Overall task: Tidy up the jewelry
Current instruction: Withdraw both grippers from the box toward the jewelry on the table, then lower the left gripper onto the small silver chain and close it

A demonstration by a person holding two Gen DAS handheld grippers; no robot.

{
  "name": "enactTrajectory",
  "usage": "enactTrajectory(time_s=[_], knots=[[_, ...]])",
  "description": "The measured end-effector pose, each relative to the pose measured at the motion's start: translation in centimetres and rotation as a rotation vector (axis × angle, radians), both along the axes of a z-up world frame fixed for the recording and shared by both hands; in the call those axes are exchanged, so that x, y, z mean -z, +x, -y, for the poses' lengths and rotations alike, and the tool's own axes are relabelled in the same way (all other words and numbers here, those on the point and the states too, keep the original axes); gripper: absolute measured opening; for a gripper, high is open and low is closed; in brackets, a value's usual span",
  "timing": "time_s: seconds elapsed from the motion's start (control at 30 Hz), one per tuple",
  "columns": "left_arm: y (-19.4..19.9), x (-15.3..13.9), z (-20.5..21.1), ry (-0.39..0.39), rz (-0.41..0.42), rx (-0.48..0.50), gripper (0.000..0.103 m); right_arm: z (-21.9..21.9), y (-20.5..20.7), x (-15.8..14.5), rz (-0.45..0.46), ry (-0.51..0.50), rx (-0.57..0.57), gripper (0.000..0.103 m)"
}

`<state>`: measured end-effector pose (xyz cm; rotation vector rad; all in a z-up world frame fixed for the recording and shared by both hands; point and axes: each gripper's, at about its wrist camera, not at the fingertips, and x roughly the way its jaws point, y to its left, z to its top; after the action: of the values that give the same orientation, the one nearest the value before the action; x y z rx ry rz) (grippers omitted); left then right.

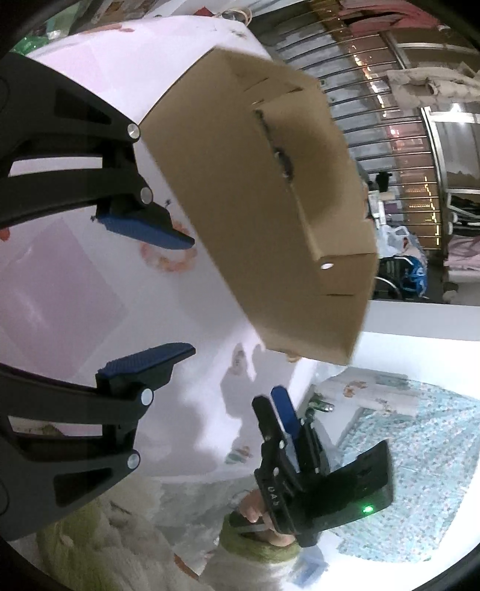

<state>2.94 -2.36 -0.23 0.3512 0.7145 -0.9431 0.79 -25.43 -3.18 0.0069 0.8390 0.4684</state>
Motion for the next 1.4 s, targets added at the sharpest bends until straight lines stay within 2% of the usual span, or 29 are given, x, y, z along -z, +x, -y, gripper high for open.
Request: enactTrajectory(time_s=[0.1, 0.23, 0.5, 0.6, 0.77, 1.0, 1.17, 1.3, 1.4], knots=[[0.1, 1.5, 1.0, 0.046, 0.026, 0.003, 0.05, -0.8, 0.9, 1.6, -0.008, -0.049, 0.001, 0.031], [0.2, 2.7, 1.8, 0.055, 0.022, 0.012, 0.049, -1.3, 1.7, 2.5, -0.012, -0.103, 0.013, 0.029], [0.0, 3.0, 3.6, 0.048, 0.022, 0.055, 0.042, -2.3, 2.6, 3.6, -0.034, -0.18, -0.005, 0.012], [-0.3, 3.1, 4.0, 0.046, 0.023, 0.07, 0.039, -2.5, 2.9, 3.6, -0.048, -0.168, -0.016, 0.005], [-0.6, 3.3, 4.5, 0.045, 0.014, 0.088, 0.036, -3.0, 2.9, 3.6, -0.071, -0.113, -0.055, 0.003], [-1.1, 3.6, 4.4, 0.049, -0.011, 0.115, 0.036, -5.0, 1.8, 3.7, -0.111, 0.043, -0.164, 0.003], [-1.3, 4.0, 4.1, 0.048, -0.042, 0.127, 0.036, -5.9, 0.8, 3.2, -0.101, 0.035, -0.198, 0.005], [-1.0, 4.0, 4.7, 0.039, -0.045, 0.135, 0.036, -4.2, 0.1, 2.0, -0.08, 0.045, -0.154, 0.026], [-0.7, 4.0, 5.8, 0.036, -0.034, 0.143, 0.036, -2.5, -0.3, 1.5, -0.057, 0.042, -0.101, 0.026]])
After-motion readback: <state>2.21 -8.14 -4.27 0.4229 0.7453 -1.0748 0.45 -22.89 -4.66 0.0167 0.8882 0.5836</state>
